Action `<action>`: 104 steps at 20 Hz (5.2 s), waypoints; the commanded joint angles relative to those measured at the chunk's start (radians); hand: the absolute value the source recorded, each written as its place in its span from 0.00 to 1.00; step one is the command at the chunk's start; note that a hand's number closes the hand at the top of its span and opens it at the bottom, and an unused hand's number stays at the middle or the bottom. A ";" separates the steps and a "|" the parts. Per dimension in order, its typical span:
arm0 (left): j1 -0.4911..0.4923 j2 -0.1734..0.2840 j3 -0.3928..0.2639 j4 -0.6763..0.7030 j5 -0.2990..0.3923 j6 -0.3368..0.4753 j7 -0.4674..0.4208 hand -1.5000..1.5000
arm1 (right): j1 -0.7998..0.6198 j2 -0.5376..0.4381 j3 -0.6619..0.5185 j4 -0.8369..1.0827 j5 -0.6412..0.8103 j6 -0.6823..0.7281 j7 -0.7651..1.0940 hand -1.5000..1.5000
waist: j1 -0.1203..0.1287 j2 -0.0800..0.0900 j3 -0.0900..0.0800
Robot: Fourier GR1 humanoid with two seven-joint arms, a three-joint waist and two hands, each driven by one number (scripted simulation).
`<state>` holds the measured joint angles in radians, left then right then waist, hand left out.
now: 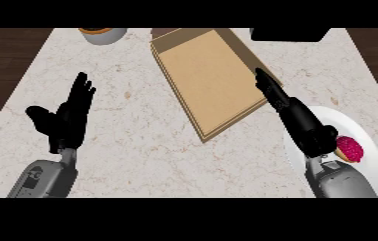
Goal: Pick the cupcake from the plate and place it in the cardboard box
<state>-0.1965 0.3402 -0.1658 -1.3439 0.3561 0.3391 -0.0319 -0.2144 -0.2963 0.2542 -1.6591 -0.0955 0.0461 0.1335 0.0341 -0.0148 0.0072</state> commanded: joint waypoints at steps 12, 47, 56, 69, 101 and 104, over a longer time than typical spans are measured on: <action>-0.019 0.212 -0.130 -0.143 -0.172 -0.224 -0.134 0.50 | 0.155 -0.534 -0.646 0.215 -0.092 0.312 -0.498 0.00 | -0.067 0.017 0.000; -0.052 0.146 -0.006 -0.204 -0.234 -0.368 -0.006 0.50 | 0.282 -0.584 -0.283 -0.205 0.717 0.556 -0.218 0.00 | -0.034 0.014 -0.007; -0.048 0.052 0.005 -0.129 -0.328 -0.396 -0.084 0.50 | 0.195 -0.454 -0.235 -0.019 0.943 0.415 -0.278 0.00 | -0.031 0.016 -0.007; 0.009 -0.006 0.070 -0.240 -0.393 -0.453 -0.017 0.50 | 0.161 -0.350 -0.228 0.139 1.164 0.342 -0.335 0.00 | -0.029 0.015 -0.007; -0.005 -0.110 0.163 -0.233 -0.497 -0.536 -0.022 0.50 | 0.092 -0.223 -0.264 0.467 1.351 0.007 -0.621 1.00 | -0.033 0.014 -0.007; -0.030 -0.099 0.179 -0.236 -0.484 -0.567 -0.008 0.50 | 0.029 -0.246 -0.310 0.579 1.336 -0.060 -0.702 1.00 | -0.030 0.015 -0.007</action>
<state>-0.2353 0.2488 0.0162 -1.5407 -0.1264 -0.2181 -0.0557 -0.1679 -0.5421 -0.0403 -1.1486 1.2397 0.0769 -0.4930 0.0023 -0.0022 -0.0032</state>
